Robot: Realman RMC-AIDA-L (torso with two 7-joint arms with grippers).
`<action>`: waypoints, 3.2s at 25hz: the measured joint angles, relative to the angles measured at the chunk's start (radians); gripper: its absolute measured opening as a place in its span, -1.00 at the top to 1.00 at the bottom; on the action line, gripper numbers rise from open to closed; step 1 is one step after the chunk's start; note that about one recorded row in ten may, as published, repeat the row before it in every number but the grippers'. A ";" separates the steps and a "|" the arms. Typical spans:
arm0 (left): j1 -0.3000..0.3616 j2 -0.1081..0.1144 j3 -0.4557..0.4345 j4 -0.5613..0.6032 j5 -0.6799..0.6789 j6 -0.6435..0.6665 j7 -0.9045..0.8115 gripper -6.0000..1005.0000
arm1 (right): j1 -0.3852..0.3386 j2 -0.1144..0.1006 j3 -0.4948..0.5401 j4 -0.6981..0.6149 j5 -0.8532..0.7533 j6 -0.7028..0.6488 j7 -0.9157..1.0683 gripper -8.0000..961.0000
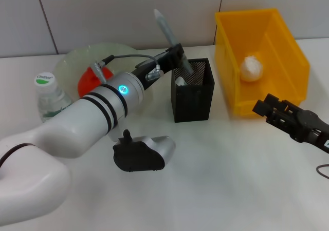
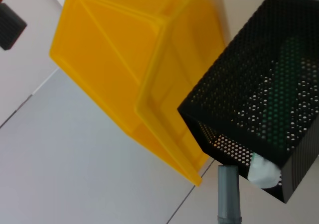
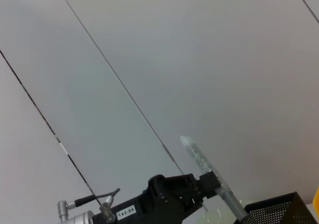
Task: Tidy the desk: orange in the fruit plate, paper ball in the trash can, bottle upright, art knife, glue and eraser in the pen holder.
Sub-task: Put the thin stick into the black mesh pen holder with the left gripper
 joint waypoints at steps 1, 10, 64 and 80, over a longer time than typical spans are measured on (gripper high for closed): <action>0.000 0.000 0.000 -0.002 0.000 -0.002 0.000 0.70 | 0.001 0.001 0.000 0.000 0.000 0.000 0.000 -0.53; -0.003 0.000 0.001 -0.015 0.000 -0.010 -0.006 0.69 | 0.022 0.003 0.003 -0.025 0.000 -0.003 0.001 -0.53; -0.005 0.000 0.073 -0.067 0.040 -0.117 -0.010 0.64 | 0.023 0.003 0.016 -0.017 0.009 -0.010 0.004 -0.53; 0.004 0.000 0.081 -0.067 0.040 -0.137 -0.004 0.62 | -0.004 -0.003 0.042 -0.015 0.008 -0.016 0.000 -0.53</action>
